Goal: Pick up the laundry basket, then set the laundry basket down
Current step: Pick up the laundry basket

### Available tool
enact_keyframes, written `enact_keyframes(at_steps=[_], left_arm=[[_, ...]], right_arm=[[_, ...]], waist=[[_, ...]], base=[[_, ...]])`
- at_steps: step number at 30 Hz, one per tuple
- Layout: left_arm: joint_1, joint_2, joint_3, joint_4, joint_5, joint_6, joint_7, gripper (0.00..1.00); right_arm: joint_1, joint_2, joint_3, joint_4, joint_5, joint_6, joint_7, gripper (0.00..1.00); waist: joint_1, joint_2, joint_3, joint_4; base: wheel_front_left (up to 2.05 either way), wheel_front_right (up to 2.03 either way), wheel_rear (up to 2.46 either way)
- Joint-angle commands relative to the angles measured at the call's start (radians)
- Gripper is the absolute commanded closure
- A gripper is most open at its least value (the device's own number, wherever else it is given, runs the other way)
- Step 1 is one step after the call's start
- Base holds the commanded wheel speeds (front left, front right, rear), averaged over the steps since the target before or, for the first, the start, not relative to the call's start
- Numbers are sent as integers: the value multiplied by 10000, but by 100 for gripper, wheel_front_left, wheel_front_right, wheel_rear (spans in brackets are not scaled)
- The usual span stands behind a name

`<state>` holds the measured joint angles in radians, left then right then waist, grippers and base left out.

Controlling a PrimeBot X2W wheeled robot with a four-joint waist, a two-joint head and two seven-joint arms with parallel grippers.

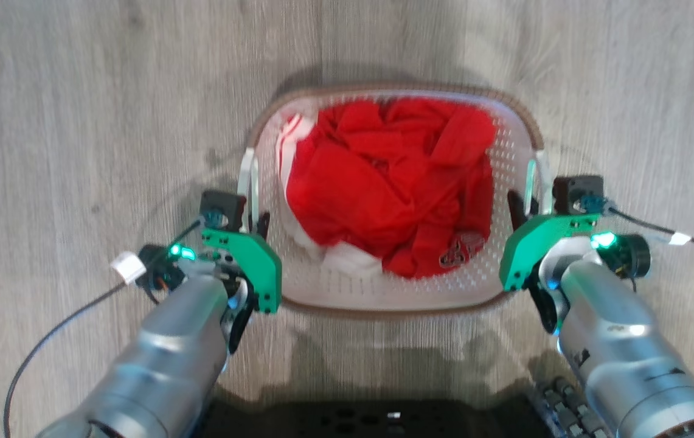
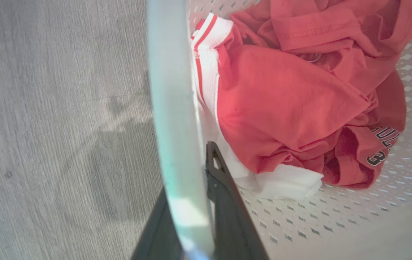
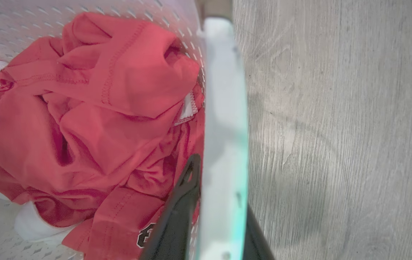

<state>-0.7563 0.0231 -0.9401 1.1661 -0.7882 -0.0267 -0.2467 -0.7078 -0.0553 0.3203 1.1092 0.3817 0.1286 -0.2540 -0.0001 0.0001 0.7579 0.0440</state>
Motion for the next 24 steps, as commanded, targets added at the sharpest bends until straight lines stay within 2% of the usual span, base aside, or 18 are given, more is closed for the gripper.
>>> enact_keyframes(at_steps=[1,8,24], left_arm=[[331,271,-20,56,-8,-29,-8,100],[802,271,-423,157,-462,11,314,100],[1913,271,-1103,535,-1260,3,1193,100]], right_arm=[[502,51,253,10,29,21,-78,100],[591,51,1215,711,980,21,107,100],[1296,51,3100,1030,2784,21,1489,100]], waist=[[1,-1,-378,-45],[1,-1,-1458,-61],[1,-1,-3915,-176]], base=[[0,0,0],[0,0,0],[0,0,0]])
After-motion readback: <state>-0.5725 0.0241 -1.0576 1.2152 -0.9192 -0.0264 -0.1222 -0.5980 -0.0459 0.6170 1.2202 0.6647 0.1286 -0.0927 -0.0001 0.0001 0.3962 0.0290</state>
